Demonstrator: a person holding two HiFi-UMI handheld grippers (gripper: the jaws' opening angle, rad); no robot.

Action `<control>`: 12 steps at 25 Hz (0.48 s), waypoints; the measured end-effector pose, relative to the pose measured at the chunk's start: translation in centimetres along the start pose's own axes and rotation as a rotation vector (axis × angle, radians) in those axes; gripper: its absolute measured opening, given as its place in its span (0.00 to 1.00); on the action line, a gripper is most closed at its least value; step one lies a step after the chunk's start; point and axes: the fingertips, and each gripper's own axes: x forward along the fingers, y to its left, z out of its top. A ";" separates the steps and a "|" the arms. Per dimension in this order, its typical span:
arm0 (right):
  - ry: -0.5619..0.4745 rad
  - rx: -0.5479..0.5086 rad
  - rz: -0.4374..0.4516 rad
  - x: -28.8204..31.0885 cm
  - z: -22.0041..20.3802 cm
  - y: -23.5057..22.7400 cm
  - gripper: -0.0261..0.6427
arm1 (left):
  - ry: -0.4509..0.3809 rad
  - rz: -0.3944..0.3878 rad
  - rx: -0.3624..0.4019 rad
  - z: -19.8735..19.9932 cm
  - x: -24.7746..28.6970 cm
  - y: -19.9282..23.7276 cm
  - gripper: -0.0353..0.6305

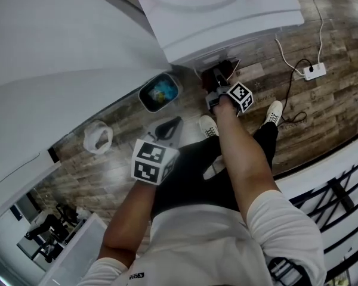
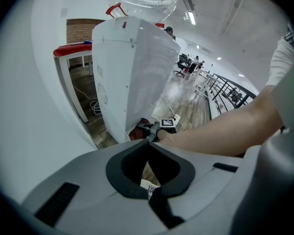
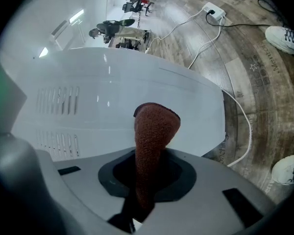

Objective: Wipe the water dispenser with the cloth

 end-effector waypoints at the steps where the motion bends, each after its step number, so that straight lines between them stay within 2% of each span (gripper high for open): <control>1: 0.000 -0.004 0.004 -0.2 -0.1 0.6 0.12 | -0.004 -0.002 0.000 0.4 -0.2 -0.1 0.04; 12: -0.002 -0.004 0.119 -2.9 -0.8 10.3 0.12 | -0.073 0.002 0.016 4.0 -3.2 -1.4 0.04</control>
